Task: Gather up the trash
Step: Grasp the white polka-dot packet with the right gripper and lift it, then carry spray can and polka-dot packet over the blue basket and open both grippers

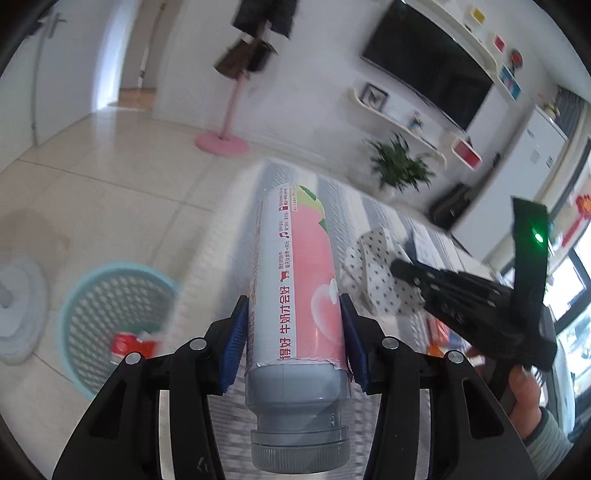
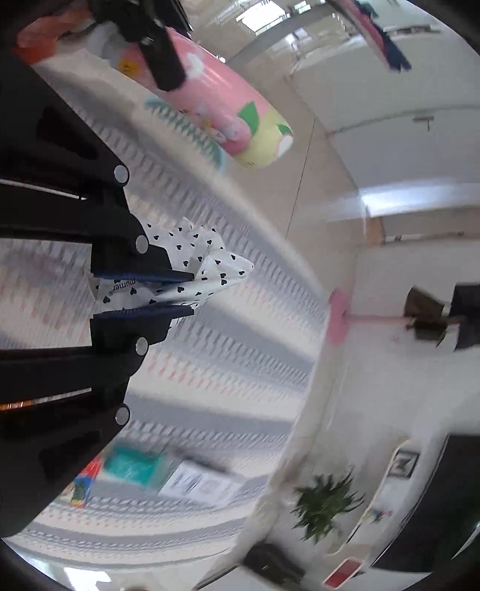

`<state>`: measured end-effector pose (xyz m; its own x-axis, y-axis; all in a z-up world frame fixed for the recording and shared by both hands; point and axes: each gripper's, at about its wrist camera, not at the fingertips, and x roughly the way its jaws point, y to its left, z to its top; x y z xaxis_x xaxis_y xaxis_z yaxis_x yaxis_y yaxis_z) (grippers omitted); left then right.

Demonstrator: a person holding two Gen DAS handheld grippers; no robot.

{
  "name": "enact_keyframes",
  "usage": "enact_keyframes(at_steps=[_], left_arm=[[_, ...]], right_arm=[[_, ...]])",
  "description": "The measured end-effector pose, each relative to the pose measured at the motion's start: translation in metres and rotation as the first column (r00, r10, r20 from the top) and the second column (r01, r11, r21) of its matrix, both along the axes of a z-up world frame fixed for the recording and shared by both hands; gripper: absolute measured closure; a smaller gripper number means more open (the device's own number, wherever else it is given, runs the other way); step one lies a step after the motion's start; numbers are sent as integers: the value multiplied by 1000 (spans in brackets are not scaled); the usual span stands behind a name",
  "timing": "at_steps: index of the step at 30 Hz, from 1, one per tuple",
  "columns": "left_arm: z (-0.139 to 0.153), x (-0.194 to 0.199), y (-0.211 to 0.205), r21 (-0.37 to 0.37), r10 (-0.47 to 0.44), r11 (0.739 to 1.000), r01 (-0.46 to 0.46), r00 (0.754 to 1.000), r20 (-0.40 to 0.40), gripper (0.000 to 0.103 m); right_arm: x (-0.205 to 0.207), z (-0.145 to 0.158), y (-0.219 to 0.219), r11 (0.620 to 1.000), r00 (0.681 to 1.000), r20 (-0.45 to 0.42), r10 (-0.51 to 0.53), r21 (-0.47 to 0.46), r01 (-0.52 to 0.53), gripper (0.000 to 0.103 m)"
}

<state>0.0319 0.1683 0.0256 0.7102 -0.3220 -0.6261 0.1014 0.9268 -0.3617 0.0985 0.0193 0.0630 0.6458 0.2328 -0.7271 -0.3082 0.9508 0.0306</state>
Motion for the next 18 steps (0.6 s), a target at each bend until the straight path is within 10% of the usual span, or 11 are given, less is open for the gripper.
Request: enact_keyframes(at_steps=[18], left_arm=[[-45, 14, 175, 31, 244, 970, -242, 966, -89, 57]], right_arm=[[7, -23, 218, 968, 967, -59, 250, -7, -251, 93]])
